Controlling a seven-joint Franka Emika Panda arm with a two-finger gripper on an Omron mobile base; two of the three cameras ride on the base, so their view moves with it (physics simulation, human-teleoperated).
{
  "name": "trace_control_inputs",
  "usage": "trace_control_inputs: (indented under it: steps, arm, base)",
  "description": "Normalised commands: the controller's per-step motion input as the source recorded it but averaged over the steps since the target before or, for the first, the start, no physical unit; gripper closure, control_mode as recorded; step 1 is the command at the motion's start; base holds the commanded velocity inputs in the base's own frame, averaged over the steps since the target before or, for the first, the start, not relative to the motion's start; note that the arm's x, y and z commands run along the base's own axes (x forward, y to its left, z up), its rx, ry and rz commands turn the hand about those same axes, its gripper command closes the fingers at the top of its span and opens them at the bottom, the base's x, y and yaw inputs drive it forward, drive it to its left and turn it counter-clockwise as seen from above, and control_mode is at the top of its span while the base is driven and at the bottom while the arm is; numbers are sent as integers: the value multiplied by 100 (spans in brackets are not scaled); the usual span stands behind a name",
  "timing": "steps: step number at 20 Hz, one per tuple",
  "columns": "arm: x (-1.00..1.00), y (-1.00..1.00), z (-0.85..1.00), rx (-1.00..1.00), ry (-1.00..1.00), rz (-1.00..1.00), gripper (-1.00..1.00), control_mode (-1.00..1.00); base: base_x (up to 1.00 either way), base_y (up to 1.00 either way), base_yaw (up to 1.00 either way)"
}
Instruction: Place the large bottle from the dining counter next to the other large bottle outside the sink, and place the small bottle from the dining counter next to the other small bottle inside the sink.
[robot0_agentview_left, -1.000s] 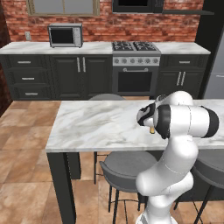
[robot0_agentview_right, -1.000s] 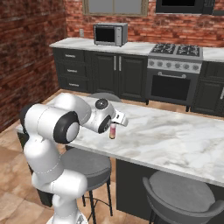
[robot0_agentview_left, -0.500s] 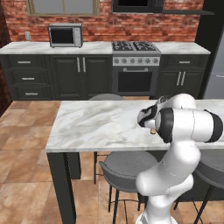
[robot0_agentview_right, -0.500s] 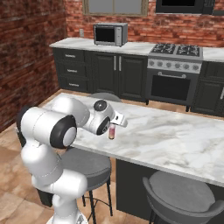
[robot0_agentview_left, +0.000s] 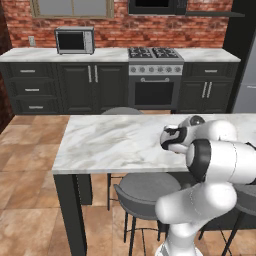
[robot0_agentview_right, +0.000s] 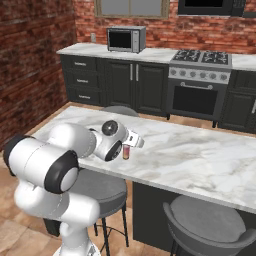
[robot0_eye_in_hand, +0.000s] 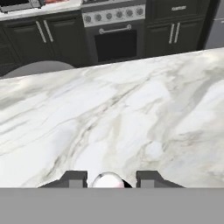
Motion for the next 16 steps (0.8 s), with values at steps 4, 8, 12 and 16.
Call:
trace_control_inputs:
  steps: [4,8,12,16]
  arm:
    - [-6,0,21,0,-6,0,100,-100]
    - [0,0,23,0,-5,0,100,-100]
    - [-6,0,16,0,-4,0,100,-100]
    - [-14,0,3,0,-3,0,100,-100]
  base:
    - [0,0,0]
    - [0,0,0]
    - [0,0,0]
    - [0,0,0]
